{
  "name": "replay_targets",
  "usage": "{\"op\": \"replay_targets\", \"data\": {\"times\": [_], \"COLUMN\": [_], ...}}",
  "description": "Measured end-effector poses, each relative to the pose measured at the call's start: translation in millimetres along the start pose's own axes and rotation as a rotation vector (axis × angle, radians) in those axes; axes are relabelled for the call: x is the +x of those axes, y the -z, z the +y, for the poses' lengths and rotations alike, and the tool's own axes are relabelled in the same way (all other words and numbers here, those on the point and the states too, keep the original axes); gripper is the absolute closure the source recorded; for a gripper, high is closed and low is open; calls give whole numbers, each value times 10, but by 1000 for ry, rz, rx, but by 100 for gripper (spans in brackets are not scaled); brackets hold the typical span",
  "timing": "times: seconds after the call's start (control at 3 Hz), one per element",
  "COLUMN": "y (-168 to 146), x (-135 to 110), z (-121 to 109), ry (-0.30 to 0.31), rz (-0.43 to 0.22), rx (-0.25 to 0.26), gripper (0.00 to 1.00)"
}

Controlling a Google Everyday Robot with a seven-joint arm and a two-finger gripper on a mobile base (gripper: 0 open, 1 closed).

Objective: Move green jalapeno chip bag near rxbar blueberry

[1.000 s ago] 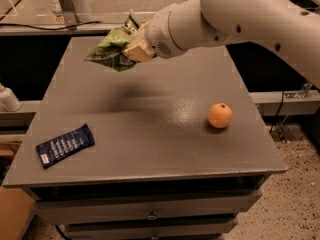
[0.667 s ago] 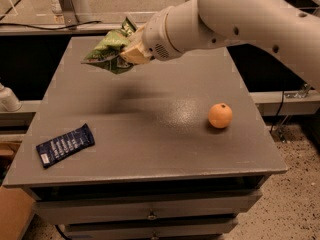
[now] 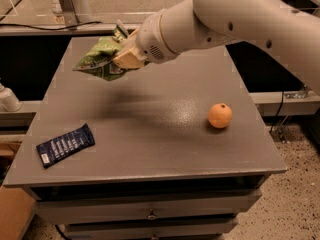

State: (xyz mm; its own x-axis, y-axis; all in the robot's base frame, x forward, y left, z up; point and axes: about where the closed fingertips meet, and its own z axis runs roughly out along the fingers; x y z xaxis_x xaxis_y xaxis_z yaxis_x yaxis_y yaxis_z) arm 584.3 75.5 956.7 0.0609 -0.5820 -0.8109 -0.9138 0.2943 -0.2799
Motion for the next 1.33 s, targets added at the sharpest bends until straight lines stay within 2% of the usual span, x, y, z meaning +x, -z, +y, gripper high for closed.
{"op": "replay_targets", "data": {"times": [0.33, 0.67, 1.0, 1.33], "y": [-106, -283, -499, -675], "x": [-19, 26, 97, 143], "z": [401, 798, 1080, 1254], "ry": [-10, -16, -32, -47], "rz": [-2, 13, 31, 45], "rx": [-92, -155, -189, -201], "gripper": [100, 100, 100, 100]}}
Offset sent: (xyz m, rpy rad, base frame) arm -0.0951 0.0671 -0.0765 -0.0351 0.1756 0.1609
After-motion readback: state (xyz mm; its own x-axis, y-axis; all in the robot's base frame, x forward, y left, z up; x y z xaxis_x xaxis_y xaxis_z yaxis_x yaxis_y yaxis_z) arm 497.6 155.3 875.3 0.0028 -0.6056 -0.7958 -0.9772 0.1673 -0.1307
